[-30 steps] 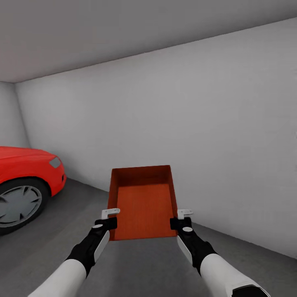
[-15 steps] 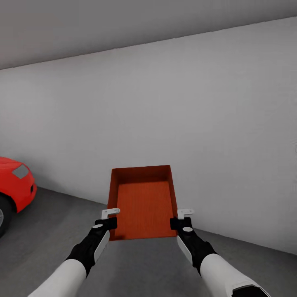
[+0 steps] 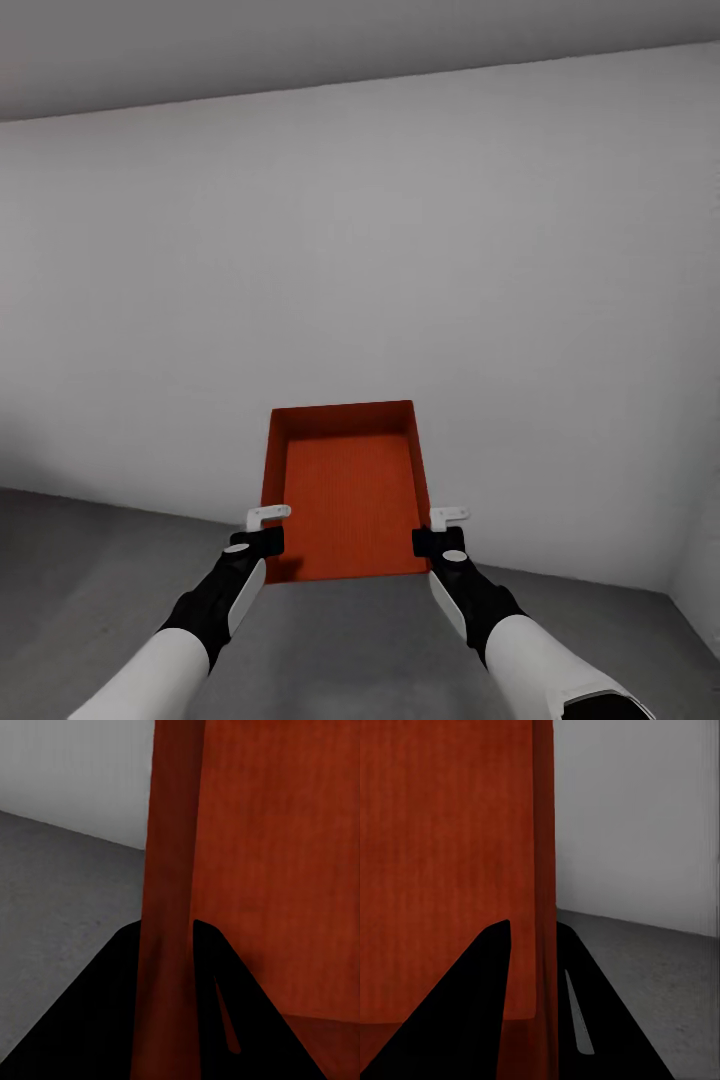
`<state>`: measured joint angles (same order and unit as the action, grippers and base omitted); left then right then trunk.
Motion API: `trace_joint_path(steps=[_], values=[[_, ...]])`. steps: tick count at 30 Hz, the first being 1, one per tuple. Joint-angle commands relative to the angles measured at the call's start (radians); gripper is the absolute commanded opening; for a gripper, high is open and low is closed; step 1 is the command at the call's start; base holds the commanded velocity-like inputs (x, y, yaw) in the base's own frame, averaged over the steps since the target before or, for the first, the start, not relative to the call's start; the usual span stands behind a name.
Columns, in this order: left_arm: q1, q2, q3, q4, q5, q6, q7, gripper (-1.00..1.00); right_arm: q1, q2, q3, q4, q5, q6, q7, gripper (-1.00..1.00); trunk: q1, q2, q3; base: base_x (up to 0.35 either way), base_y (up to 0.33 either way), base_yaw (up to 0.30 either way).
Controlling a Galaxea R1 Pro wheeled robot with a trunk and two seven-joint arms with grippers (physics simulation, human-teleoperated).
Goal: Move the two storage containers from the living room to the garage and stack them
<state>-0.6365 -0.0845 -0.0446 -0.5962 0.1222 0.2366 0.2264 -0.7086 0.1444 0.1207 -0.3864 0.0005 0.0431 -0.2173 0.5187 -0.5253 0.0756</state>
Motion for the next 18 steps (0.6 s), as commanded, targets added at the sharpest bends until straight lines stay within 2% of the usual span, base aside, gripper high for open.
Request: trace_joint_path(steps=[1, 11, 18], values=[[0.000, 0.002, 0.011, -0.027, -0.007, -0.010, 0.009, -1.00, 0.000, -0.008, -0.011, 0.001, -0.001, 0.004, -0.011, -1.00, 0.000, -0.001, 0.000, 0.107, 0.033, -0.286], [0.000, 0.002, 0.011, -0.030, -0.007, -0.011, 0.010, -1.00, 0.000, -0.008, -0.010, 0.001, -0.001, 0.004, -0.011, -1.00, 0.000, -0.001, 0.000, 0.019, 0.006, -0.281], [0.000, 0.002, 0.011, -0.031, -0.007, -0.011, 0.010, -1.00, 0.000, -0.008, -0.010, 0.001, -0.001, 0.004, -0.011, -1.00, 0.000, -0.001, 0.000, 0.000, 0.000, -0.063]])
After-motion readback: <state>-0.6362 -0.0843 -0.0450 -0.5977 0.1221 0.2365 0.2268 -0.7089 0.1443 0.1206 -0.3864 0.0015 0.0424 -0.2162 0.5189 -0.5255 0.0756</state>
